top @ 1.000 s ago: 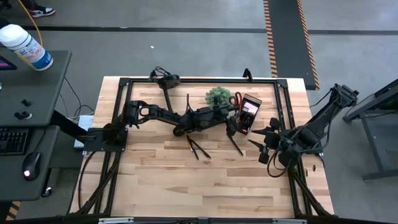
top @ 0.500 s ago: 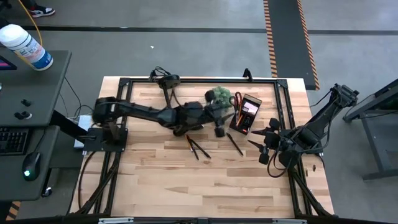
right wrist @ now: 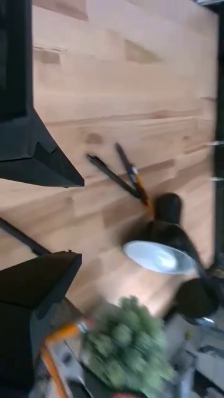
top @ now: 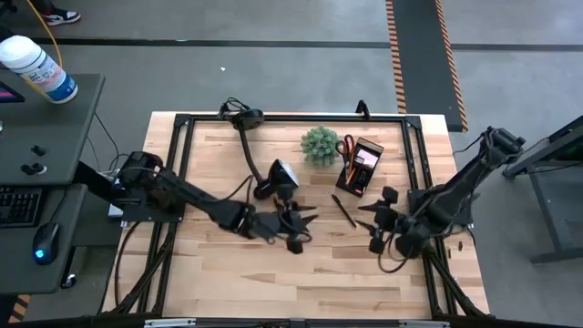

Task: Pick and place office supplies into organizer
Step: Put the right black pen into the desk organizer

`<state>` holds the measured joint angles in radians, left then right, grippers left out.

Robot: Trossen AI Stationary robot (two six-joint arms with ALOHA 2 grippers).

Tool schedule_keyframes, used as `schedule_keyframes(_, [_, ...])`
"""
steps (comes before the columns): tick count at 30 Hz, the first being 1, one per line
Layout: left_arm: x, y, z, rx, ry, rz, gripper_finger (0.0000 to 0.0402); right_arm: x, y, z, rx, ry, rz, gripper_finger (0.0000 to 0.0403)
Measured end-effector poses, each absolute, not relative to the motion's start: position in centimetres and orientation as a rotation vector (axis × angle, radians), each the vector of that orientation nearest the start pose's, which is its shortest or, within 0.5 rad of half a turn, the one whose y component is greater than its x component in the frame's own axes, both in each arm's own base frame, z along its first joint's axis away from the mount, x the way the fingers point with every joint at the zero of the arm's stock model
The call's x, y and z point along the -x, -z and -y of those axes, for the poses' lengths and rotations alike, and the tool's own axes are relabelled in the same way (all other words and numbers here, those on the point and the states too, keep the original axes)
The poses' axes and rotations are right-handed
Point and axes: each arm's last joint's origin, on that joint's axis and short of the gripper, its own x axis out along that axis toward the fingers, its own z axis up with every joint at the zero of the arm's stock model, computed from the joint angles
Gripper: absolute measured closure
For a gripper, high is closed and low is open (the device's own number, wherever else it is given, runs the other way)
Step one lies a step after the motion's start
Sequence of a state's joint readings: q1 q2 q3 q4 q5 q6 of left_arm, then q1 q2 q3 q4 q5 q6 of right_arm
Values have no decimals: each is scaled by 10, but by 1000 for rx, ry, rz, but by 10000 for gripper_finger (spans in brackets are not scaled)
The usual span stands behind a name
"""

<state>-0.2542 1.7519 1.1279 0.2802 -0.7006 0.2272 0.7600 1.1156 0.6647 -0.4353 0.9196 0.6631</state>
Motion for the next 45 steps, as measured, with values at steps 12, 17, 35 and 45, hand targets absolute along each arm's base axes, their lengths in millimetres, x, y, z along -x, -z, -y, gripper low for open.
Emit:
schedule_keyframes(12, [-344,-185,91,-183,-484,-334,339,-184,-147,-149,-90,477,-677,238])
schedule_keyframes(17, [-340,-179,89,-157,-490,-317,341,-183,-123,-157,-119,503,-732,250])
schedule_keyframes(35, [-338,-176,88,-81,-491,-293,339,-174,-100,-147,-142,593,-883,269])
schedule_keyframes(45, [-338,-176,89,-64,-486,-292,339,-165,-75,-132,-301,551,-743,270])
